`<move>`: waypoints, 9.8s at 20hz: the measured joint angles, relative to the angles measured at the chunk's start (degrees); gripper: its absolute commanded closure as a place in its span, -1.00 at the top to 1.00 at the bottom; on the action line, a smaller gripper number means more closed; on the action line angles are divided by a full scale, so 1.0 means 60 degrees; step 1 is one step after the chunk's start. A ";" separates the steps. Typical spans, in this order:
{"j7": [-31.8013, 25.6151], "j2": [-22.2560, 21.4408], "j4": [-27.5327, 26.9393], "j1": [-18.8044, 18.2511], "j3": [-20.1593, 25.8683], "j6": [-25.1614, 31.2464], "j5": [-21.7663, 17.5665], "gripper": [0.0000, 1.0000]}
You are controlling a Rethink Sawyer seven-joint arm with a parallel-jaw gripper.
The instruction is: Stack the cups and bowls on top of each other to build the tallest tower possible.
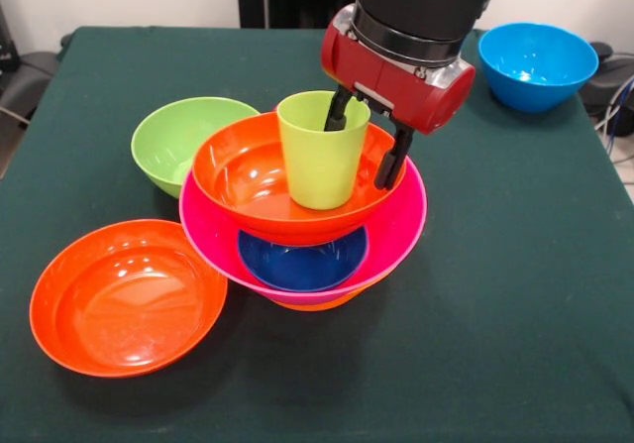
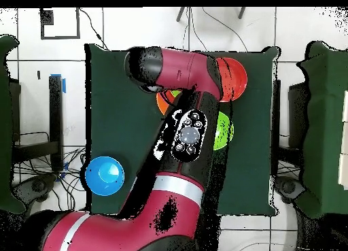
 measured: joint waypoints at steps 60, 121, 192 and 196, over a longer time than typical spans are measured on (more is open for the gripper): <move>0.2744 -0.1398 0.1139 0.2040 -0.1124 0.0655 0.1209 1.00; 0.9597 0.0303 0.3288 0.3861 -0.2969 -0.1007 0.3413 1.00; 0.9599 0.1001 -0.0707 0.3416 -0.0923 0.1545 0.3364 1.00; 0.9599 0.1600 -0.1904 0.3447 -0.1276 0.2731 0.2993 1.00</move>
